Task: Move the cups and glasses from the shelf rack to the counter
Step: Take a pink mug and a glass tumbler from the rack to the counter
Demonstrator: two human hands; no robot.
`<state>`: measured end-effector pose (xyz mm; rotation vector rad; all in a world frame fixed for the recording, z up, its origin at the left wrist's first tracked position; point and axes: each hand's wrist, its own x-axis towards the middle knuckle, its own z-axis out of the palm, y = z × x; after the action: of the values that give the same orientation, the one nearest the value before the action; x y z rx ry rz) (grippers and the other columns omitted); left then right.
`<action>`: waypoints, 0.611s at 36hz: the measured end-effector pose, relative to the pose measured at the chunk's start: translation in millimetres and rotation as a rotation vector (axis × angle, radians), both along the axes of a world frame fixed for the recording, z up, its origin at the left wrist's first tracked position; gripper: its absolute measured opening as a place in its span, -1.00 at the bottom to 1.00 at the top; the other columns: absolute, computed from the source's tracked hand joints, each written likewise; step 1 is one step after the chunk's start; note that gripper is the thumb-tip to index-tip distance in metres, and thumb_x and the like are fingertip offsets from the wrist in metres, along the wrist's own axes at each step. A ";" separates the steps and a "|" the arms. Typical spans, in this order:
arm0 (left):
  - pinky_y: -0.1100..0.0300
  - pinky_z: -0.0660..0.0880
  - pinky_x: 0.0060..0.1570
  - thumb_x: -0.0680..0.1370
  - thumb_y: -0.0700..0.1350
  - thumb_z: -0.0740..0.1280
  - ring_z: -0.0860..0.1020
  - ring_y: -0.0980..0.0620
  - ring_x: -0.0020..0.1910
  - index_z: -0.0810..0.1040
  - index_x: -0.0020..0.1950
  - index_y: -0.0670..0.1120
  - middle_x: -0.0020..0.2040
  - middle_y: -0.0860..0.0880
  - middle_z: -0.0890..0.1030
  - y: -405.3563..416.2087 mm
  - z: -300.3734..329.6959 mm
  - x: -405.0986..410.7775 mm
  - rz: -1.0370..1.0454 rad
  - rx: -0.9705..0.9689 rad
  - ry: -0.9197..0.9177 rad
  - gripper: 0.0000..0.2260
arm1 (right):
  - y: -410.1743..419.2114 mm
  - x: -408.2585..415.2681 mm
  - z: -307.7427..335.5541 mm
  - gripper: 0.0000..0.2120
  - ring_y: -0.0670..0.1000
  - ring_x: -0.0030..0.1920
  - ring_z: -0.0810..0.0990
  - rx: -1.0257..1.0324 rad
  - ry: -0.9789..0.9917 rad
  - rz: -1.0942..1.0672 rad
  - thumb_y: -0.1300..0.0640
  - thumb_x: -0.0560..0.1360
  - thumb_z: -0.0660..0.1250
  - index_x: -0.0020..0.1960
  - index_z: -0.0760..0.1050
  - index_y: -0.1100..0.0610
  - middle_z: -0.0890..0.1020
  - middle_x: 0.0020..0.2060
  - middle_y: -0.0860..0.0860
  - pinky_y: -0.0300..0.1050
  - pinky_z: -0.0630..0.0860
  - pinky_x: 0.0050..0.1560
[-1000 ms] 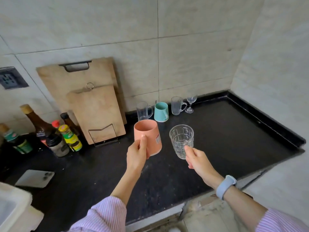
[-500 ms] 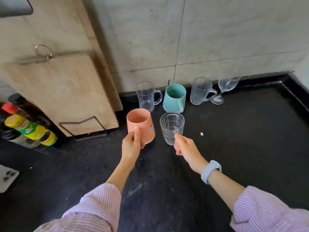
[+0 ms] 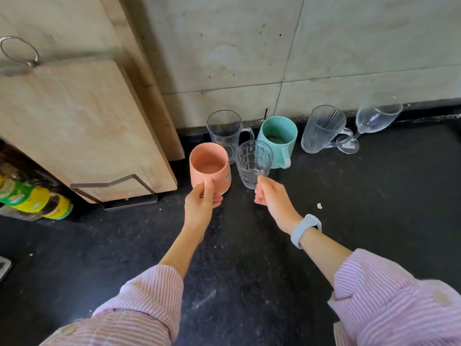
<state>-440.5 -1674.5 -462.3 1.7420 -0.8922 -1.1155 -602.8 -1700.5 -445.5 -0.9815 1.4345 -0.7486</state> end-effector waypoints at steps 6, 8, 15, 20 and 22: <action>0.00 0.57 0.08 0.56 0.13 0.15 0.61 -0.03 -0.02 0.49 0.08 -0.05 -0.01 -0.03 0.59 1.1 0.0 -1.7 -0.020 0.074 -0.043 -0.70 | -16.2 -3.7 0.9 -0.65 0.00 -0.19 0.43 -0.045 0.051 0.025 0.05 0.58 0.07 -0.35 0.32 0.10 0.42 -0.31 0.00 0.06 0.48 0.13; -0.07 0.54 0.13 0.57 0.14 0.14 0.60 -0.07 0.00 0.49 0.09 -0.06 0.00 -0.05 0.59 3.2 0.6 -1.9 -0.022 0.118 -0.102 -0.69 | -19.0 -5.0 -0.2 -0.66 0.01 -0.16 0.45 -0.082 0.130 0.044 0.02 0.59 0.06 -0.30 0.38 0.11 0.45 -0.31 -0.01 0.03 0.46 0.09; 0.13 0.48 0.01 0.59 0.13 0.11 0.55 -0.03 -0.05 0.54 0.01 -0.13 0.07 -0.14 0.60 2.9 3.9 -7.8 0.003 0.147 -0.289 -0.63 | -18.4 -1.5 0.7 -0.64 0.06 0.01 0.51 -0.101 0.283 0.108 -0.04 0.59 0.03 0.04 0.47 0.20 0.55 -0.07 0.06 -0.03 0.38 0.12; 0.12 0.50 -0.01 0.57 0.17 0.12 0.55 -0.01 -0.05 0.54 0.09 -0.12 0.11 -0.13 0.60 4.1 5.9 -8.2 0.028 0.174 -0.360 -0.59 | -7.9 -5.3 8.9 -0.65 0.15 0.16 0.49 -0.194 0.444 0.128 0.00 0.58 0.10 0.19 0.42 0.23 0.53 0.16 0.16 -0.10 0.33 0.09; 0.12 0.47 0.02 0.55 0.21 0.13 0.56 -0.01 0.04 0.50 0.20 -0.08 0.18 -0.09 0.58 9.9 8.8 -7.3 0.048 0.182 -0.347 -0.56 | 2.2 -7.8 11.9 -0.66 0.13 0.20 0.48 -0.212 0.467 0.132 0.02 0.57 0.13 0.23 0.40 0.19 0.50 0.20 0.13 -0.12 0.35 0.11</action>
<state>-447.8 -1664.6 -453.6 2.1398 -0.9722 -0.9002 -610.6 -1698.2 -433.6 -1.4715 1.6895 -0.6048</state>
